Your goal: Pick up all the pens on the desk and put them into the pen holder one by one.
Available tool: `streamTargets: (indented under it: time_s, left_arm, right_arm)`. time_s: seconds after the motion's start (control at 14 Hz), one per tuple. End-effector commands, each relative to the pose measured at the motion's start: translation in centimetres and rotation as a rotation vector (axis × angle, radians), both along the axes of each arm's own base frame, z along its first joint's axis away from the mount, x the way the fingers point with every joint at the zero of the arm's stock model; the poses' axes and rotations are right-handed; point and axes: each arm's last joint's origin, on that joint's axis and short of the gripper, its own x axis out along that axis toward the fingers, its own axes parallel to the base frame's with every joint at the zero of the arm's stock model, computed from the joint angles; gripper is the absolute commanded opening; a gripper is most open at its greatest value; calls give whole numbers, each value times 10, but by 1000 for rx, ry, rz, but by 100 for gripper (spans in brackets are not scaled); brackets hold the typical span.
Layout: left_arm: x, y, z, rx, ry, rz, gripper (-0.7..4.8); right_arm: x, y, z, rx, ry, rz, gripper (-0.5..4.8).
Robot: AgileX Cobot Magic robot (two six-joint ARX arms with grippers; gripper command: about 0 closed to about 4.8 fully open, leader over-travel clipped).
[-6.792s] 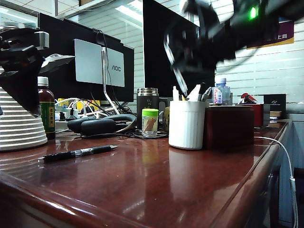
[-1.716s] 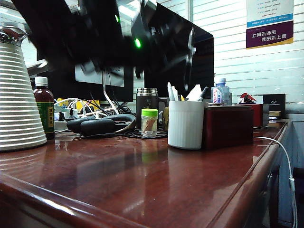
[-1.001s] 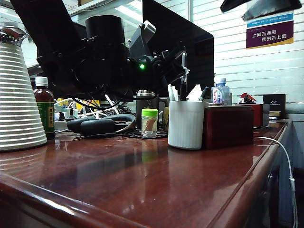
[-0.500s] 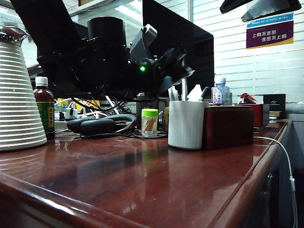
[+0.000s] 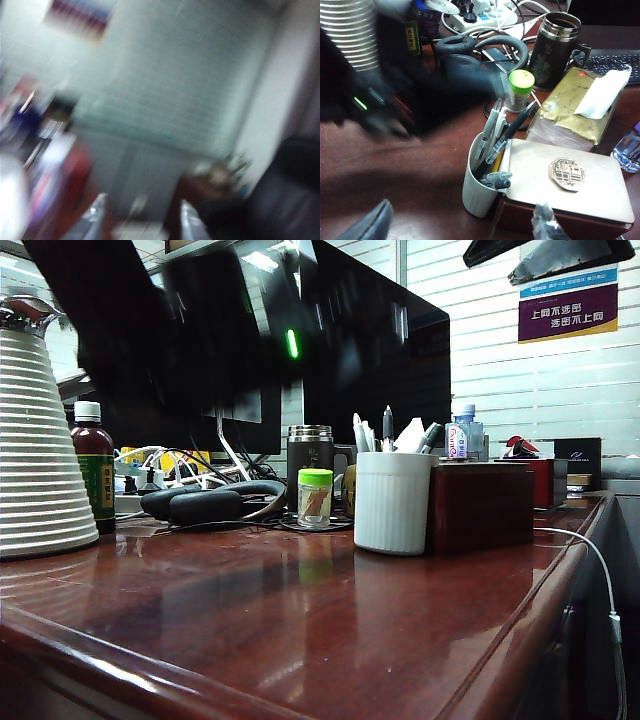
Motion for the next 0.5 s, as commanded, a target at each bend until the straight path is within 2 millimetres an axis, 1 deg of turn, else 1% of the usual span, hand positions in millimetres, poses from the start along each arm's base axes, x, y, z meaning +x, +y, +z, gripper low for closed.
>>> streamTargets:
  time_s: [0.07, 0.14, 0.21, 0.29, 0.36, 0.43, 0.5]
  left_arm:
    - [-24, 12, 67, 30, -61, -157, -6]
    - [-35, 18, 88, 47, -66, -192, -5]
    - [-48, 27, 112, 52, -75, -205, -5]
    - [-60, 35, 132, 54, -94, -205, -5]
    - [-77, 47, 155, 81, -166, -189, -5]
    - [-95, 59, 174, 107, -194, -170, -5]
    - [-114, 73, 189, 149, -191, -156, -6]
  right_arm:
    - [-13, -4, 15, 65, -42, -25, 243]
    - [-22, -7, 21, 96, -54, -31, 63]
    - [-34, -11, 27, 106, -85, -34, -4]
    - [-46, -15, 34, 115, -122, -56, -6]
    - [-60, -20, 40, 122, -163, -82, -6]
    - [-78, -26, 45, 132, -200, -103, -6]
    - [-97, -33, 48, 137, -231, -132, -6]
